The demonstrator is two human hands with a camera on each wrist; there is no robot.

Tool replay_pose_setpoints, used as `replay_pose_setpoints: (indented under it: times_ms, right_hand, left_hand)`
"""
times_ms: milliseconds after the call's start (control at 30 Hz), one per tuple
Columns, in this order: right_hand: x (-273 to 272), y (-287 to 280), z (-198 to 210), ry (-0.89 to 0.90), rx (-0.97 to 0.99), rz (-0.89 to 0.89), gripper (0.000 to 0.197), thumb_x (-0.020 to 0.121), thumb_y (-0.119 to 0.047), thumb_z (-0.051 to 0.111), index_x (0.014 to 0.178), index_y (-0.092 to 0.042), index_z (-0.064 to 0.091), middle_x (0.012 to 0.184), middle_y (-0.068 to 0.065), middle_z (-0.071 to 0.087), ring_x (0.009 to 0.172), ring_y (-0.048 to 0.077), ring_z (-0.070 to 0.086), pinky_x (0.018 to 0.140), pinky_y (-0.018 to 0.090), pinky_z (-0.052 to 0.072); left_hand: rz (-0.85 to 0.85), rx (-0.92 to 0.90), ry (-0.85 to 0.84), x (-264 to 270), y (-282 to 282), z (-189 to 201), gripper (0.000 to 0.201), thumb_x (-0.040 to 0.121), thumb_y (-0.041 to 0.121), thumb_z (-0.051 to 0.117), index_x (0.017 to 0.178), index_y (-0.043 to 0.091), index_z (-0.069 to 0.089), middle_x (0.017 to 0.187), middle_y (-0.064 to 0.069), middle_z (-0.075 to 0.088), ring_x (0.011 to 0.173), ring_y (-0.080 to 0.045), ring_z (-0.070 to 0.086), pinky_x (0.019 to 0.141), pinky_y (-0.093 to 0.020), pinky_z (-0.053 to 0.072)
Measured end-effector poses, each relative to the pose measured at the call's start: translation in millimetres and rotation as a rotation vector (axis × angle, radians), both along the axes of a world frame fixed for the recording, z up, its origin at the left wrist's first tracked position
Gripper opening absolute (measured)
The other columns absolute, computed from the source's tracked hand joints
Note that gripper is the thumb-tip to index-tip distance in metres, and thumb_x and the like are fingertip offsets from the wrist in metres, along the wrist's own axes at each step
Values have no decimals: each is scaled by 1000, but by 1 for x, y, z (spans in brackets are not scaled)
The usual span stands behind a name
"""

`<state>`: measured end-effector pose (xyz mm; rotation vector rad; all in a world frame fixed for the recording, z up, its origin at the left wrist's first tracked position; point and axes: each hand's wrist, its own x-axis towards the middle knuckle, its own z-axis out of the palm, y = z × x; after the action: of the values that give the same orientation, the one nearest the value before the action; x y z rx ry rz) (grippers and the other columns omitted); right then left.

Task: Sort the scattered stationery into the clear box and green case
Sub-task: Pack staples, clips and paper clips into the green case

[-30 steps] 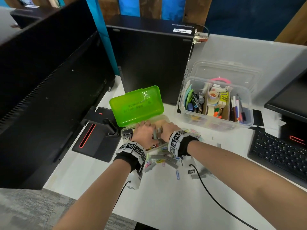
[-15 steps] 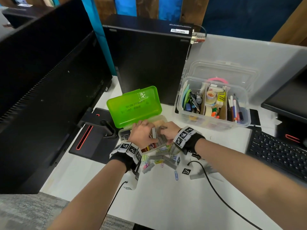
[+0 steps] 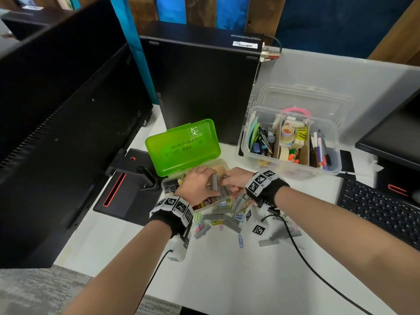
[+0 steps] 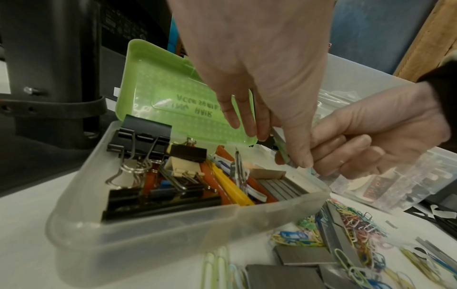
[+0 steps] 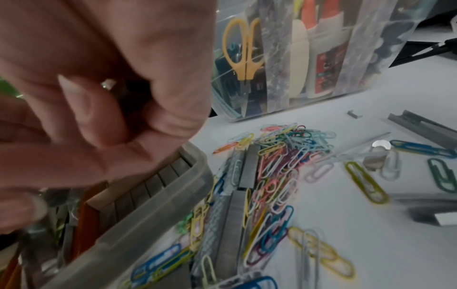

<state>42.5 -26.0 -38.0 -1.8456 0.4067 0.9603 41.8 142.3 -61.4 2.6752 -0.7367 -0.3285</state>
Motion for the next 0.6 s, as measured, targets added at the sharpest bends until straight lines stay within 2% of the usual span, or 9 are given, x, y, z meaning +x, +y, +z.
replay_pose_setpoints:
  times_ms: [167, 267, 367, 500, 600]
  right_hand:
    - [0, -1, 9, 58, 42, 56, 18, 94, -7, 51, 77, -12, 50, 38, -6, 33, 31, 7, 34, 53, 28, 48]
    - [-3, 0, 15, 37, 10, 62, 23, 95, -9, 50, 73, -13, 45, 34, -7, 35, 28, 7, 31, 45, 23, 40]
    - [-7, 1, 15, 11, 29, 39, 24, 94, -13, 56, 74, -16, 44, 36, -7, 29, 29, 7, 25, 38, 18, 31]
    - [-8, 4, 14, -14, 10, 39, 22, 92, -16, 60, 74, -15, 47, 36, -8, 28, 29, 6, 25, 38, 18, 32]
    - [-9, 5, 13, -29, -11, 38, 22, 92, -16, 60, 74, -15, 48, 34, -8, 30, 28, 6, 27, 39, 20, 33]
  left_hand:
    - [-27, 28, -11, 0, 0, -1, 65, 78, 50, 70, 131, 18, 50, 128, -1, 54, 120, -22, 46, 103, -37, 36]
    - [-22, 41, -21, -1, -1, -1, 65, 79, 51, 69, 131, 18, 51, 127, -2, 54, 120, -23, 46, 102, -36, 37]
    - [-31, 55, -34, -1, -3, 1, 64, 81, 49, 68, 132, 17, 50, 127, -3, 54, 119, -23, 46, 100, -35, 37]
    - [-59, 45, -20, -3, -8, 2, 63, 82, 47, 66, 132, 14, 49, 127, -5, 52, 119, -23, 46, 103, -35, 34]
    - [-43, 57, -40, -4, -6, -2, 59, 82, 50, 65, 127, 15, 51, 122, -4, 54, 115, -22, 48, 101, -37, 37]
